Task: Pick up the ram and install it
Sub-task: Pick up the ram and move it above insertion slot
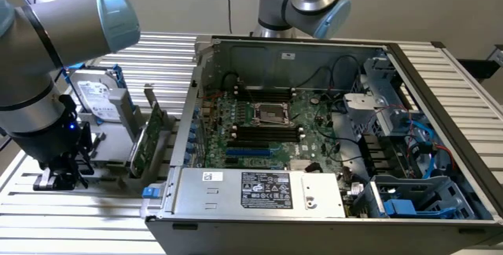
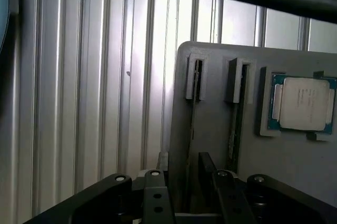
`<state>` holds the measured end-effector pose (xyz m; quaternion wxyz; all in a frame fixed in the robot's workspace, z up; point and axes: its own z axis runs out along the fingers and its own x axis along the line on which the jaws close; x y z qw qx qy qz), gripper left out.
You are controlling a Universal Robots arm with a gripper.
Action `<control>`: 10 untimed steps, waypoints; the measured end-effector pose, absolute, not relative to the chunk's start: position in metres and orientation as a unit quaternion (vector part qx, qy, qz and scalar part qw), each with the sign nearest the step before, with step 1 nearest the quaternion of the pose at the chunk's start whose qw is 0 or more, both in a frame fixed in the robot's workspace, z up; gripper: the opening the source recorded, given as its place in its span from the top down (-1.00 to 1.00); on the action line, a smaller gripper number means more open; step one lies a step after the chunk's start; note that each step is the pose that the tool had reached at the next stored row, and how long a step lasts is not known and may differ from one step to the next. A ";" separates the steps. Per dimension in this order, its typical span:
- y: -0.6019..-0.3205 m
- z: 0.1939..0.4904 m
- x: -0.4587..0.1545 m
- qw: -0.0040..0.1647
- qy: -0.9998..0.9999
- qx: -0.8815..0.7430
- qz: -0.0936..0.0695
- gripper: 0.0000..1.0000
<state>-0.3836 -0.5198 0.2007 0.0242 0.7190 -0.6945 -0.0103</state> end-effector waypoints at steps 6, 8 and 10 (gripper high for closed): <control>-0.519 0.195 -0.385 0.021 -0.706 0.708 -0.014 0.27; -0.519 0.194 -0.385 0.019 -0.711 0.703 -0.016 0.27; -0.519 0.194 -0.385 0.018 -0.716 0.698 -0.018 0.27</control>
